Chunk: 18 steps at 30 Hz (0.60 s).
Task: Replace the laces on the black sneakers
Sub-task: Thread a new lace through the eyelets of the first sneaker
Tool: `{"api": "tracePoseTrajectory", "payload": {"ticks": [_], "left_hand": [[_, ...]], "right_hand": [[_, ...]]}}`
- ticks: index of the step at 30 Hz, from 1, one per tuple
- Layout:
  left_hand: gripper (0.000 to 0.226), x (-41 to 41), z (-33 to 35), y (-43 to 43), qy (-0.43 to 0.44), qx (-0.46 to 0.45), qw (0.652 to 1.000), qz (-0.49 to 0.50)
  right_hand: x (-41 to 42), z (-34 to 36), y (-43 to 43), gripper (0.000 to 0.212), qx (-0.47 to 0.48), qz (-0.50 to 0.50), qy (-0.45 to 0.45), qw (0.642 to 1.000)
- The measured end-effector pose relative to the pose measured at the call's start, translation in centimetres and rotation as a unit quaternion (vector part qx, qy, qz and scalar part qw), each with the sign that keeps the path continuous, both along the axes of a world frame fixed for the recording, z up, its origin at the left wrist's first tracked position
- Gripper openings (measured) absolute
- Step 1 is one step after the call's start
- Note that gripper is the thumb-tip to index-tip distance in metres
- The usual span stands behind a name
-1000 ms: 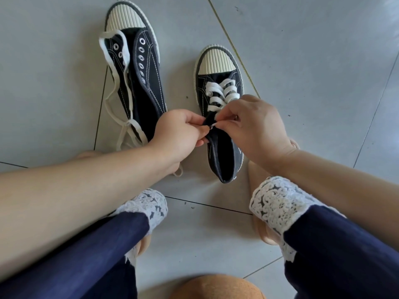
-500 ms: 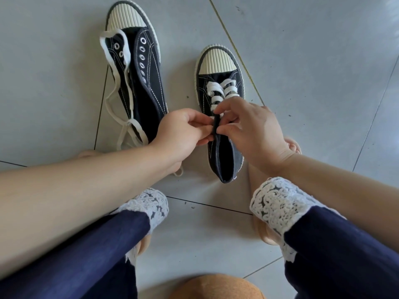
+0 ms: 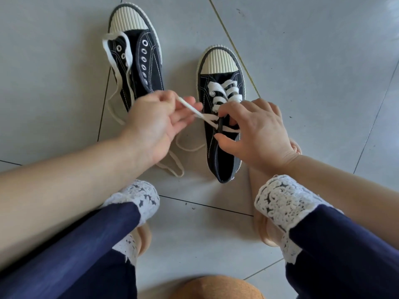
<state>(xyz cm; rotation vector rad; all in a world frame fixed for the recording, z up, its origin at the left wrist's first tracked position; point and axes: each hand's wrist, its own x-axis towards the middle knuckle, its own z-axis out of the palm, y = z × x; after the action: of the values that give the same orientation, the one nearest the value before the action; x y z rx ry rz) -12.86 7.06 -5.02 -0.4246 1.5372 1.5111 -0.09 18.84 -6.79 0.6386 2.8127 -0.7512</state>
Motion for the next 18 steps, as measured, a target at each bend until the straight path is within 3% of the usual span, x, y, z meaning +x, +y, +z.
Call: {"api": "tracePoseTrajectory", "payload": {"ticks": [2,5,7,9,11,12,15,18], "left_hand": [[0.027,-1.3,0.6,-0.1,-0.018,0.040,0.999,0.020],[0.030,-2.7,0.8,-0.4,0.107,-0.012,0.991,-0.081],[0.027,-3.0,0.4,-0.7,0.180,-0.080,0.964,-0.176],[0.017,-2.6,-0.1,-1.1,0.291,-0.138,0.887,-0.330],[0.017,-1.7,-0.4,-1.2,0.392,-0.163,0.762,-0.490],[0.023,-1.2,-0.4,-1.0,0.406,-0.159,0.716,-0.544],[0.018,-0.5,-0.5,-0.2,0.413,-0.152,0.662,-0.607],[0.021,-0.6,-0.8,0.2,0.379,-0.168,0.671,-0.615]], "right_hand": [[0.1,0.0,0.0,0.038,0.001,-0.003,0.001,1.000],[0.1,-0.1,-0.1,0.037,0.015,-0.006,0.021,1.000],[0.0,-0.1,-0.1,0.038,0.017,-0.015,0.025,0.999],[0.1,-0.3,0.0,0.039,0.009,-0.025,0.025,0.999],[0.2,-0.4,0.0,0.039,0.005,-0.031,0.029,0.999],[0.3,-0.4,0.0,0.040,0.000,-0.032,0.030,0.999],[0.6,-0.7,0.2,0.042,-0.042,-0.044,0.033,0.998],[0.9,-0.9,0.4,0.053,-0.098,-0.067,0.033,0.992]]}}
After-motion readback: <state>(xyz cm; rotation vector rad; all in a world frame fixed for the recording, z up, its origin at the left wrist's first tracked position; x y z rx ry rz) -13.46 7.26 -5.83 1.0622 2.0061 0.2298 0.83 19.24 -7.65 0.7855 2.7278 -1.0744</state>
